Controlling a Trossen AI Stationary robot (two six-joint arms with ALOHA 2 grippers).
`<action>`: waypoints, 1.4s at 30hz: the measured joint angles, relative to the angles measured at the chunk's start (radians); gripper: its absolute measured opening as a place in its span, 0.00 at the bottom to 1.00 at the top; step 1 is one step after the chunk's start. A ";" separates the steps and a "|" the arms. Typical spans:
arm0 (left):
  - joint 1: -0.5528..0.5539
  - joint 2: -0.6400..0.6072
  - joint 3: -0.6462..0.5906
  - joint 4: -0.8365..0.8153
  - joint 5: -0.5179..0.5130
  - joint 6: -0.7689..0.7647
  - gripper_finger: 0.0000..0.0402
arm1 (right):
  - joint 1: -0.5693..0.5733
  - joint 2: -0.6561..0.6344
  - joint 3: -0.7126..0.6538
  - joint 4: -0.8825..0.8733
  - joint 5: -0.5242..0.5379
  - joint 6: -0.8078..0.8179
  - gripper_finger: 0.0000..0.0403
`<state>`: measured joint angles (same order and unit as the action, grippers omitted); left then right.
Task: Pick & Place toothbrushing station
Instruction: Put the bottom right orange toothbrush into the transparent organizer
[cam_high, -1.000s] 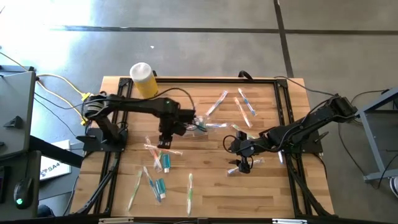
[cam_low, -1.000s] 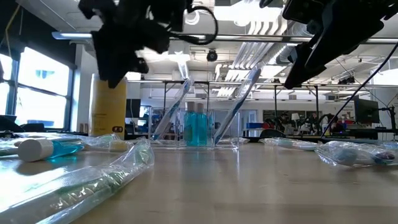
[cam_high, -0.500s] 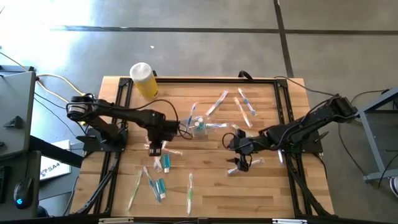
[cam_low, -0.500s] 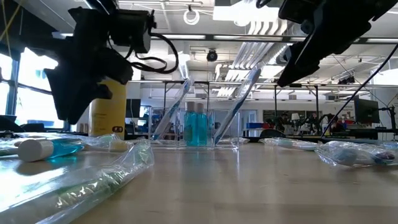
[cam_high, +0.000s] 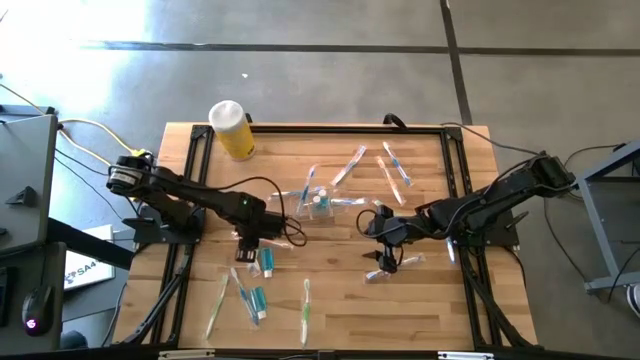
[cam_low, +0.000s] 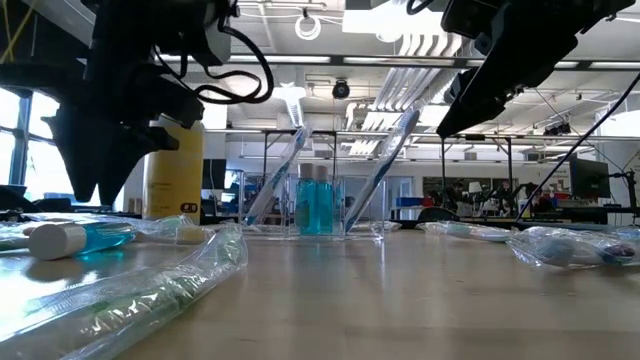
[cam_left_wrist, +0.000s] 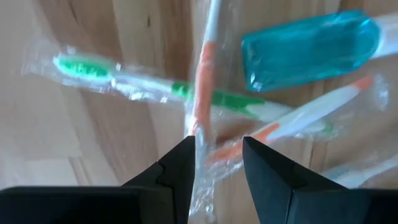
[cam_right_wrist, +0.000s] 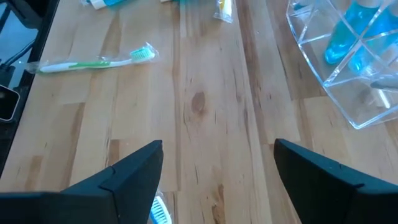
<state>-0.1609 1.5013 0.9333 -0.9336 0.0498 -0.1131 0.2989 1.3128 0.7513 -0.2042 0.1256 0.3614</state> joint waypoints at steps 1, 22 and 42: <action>-0.004 0.000 0.000 0.008 0.001 -0.007 0.32 | 0.000 0.000 0.000 0.001 0.000 0.000 0.74; -0.003 0.023 -0.033 0.021 -0.061 -0.042 0.32 | 0.000 0.000 0.000 0.006 0.002 0.000 0.74; -0.003 0.021 -0.149 0.154 -0.060 -0.067 0.32 | -0.001 0.000 0.000 0.036 0.003 -0.019 0.74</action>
<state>-0.1642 1.5223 0.7841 -0.7799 -0.0105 -0.1805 0.2981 1.3128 0.7513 -0.1681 0.1284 0.3428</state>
